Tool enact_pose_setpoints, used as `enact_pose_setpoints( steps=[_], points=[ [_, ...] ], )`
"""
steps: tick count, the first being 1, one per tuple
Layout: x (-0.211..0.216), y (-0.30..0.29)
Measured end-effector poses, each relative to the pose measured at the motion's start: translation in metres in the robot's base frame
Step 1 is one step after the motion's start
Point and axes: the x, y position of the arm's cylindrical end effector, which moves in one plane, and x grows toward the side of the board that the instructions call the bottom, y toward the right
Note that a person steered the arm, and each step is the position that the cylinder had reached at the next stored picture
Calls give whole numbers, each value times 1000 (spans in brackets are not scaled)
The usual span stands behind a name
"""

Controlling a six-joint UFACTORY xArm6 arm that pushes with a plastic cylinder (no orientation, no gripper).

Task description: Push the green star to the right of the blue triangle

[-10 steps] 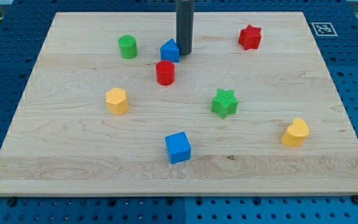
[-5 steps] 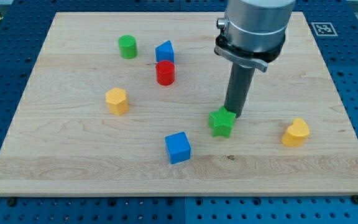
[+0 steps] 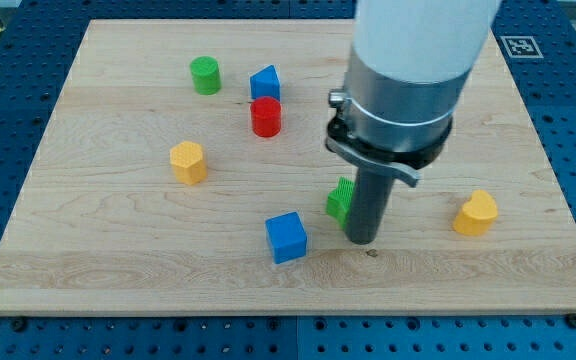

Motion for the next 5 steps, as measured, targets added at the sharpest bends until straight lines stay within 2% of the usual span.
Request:
enact_pose_setpoints(
  steps=[2, 5],
  points=[
    [-14, -2],
    [-106, -2]
  ],
)
